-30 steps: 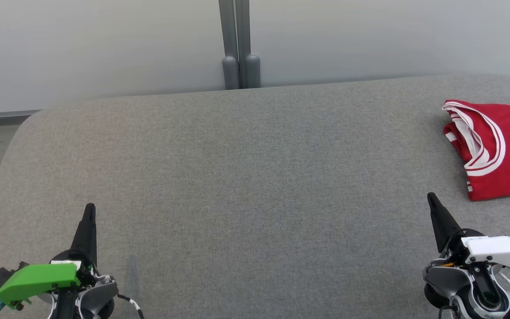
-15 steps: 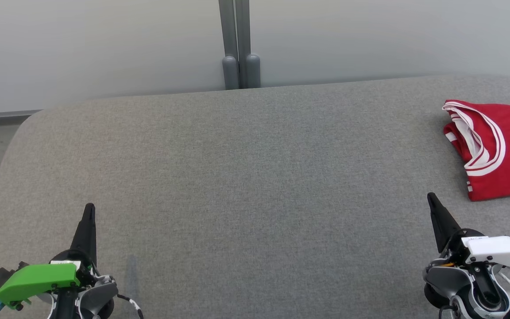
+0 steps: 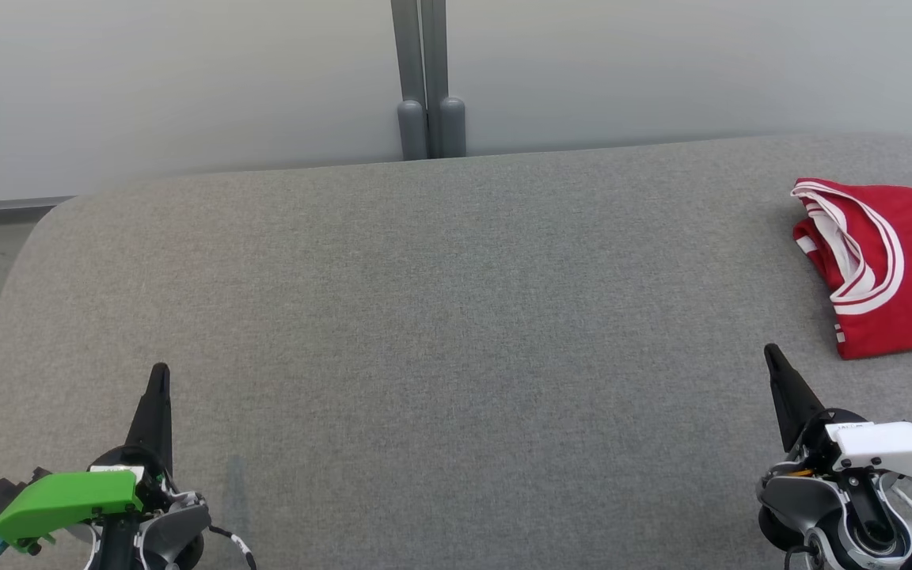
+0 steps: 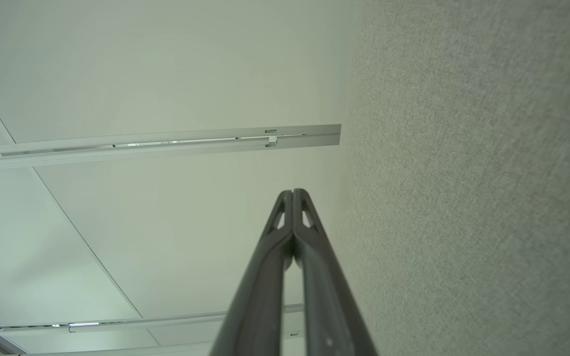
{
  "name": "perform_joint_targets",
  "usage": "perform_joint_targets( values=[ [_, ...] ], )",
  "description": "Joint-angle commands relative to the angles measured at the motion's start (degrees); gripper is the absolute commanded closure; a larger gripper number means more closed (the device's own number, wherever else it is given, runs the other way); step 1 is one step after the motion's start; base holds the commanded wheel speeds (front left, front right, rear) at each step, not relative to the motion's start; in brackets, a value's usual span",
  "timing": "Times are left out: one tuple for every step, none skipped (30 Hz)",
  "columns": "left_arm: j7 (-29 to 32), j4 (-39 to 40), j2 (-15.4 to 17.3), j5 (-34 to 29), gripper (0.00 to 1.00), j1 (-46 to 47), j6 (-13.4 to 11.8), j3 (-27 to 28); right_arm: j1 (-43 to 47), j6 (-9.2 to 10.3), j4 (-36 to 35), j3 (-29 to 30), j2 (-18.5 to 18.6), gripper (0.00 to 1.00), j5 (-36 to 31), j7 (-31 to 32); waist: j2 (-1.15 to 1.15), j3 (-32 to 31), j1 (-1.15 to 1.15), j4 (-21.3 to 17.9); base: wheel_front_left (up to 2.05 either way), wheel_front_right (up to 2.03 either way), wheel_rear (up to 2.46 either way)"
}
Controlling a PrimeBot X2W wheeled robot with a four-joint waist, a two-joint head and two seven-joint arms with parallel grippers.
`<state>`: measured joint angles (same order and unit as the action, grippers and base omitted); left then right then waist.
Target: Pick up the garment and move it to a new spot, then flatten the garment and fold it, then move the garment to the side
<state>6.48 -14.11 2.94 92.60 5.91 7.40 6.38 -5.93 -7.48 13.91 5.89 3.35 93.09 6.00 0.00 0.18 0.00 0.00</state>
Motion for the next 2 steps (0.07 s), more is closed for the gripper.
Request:
perform_joint_targets(
  values=[
    [0.1,0.1,0.2,-0.1,1.0,0.6,0.3,0.2,-0.4,-0.02,0.1,0.1,0.0,1.0,-0.3,0.2,0.0,0.0,0.0,0.0,0.0,0.0,0.0],
    [0.1,0.1,0.2,-0.1,1.0,0.6,0.3,0.2,-0.4,-0.02,0.1,0.2,0.0,1.0,-0.3,0.2,0.0,0.0,0.0,0.0,0.0,0.0,0.0]
  ],
)
